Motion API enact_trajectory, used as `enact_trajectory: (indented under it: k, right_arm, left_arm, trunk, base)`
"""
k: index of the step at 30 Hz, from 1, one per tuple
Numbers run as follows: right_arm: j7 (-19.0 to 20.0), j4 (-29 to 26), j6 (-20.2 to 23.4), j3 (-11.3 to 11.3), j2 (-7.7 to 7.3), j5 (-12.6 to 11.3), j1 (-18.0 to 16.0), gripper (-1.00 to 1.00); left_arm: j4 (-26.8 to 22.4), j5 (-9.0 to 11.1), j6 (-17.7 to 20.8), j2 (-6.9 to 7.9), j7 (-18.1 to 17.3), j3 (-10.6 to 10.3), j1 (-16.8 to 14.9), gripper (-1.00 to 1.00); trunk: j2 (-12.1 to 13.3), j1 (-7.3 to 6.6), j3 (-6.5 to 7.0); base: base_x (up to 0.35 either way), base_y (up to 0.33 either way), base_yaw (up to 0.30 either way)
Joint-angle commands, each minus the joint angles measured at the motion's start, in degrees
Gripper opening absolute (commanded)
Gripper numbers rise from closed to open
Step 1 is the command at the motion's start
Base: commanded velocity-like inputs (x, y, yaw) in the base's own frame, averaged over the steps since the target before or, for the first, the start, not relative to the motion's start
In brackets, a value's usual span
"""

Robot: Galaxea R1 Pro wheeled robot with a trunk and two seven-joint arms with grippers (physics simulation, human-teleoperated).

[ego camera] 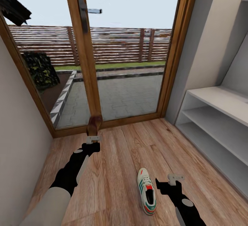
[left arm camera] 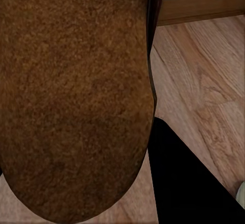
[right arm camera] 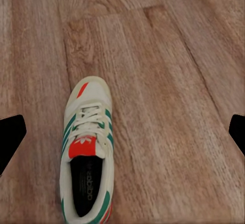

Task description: Pick up the two gym shoes and the two sandals from the corridor floor and place them onto the hallstand (shoe rack) in the corridor, making sure they are on the rack and not on the floor. Arrange them so the two gym shoes are next to each other and the two sandals are next to each other.

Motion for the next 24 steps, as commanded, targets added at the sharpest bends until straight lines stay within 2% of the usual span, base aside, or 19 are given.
enact_trajectory:
  k: [1, 15, 24]
  right_arm:
    - [0.0, -0.1, 0.3, 0.0, 0.00, 0.0, 0.0, 1.00]
    - [0.0, -0.1, 0.3, 0.0, 0.00, 0.1, 0.0, 1.00]
    - [-0.1, -0.1, 0.3, 0.0, 0.00, 0.1, 0.0, 1.00]
  left_arm:
    - [-0.1, -0.1, 0.4, -0.02, 0.0, 0.0, 0.0, -1.00]
    - [-0.1, -0.1, 0.4, -0.01, 0.0, 0.0, 0.0, -1.00]
    - [-0.1, -0.1, 0.4, -0.04, 0.0, 0.0, 0.0, -1.00]
  trunk:
    - [0.0, 0.01, -0.35]
    - [-0.2, 0.37, -4.71]
    - [-0.3, 0.60, -7.50]
  base:
    - [0.000, 0.000, 0.000]
    - [0.000, 0.000, 0.003]
    - [0.000, 0.000, 0.131]
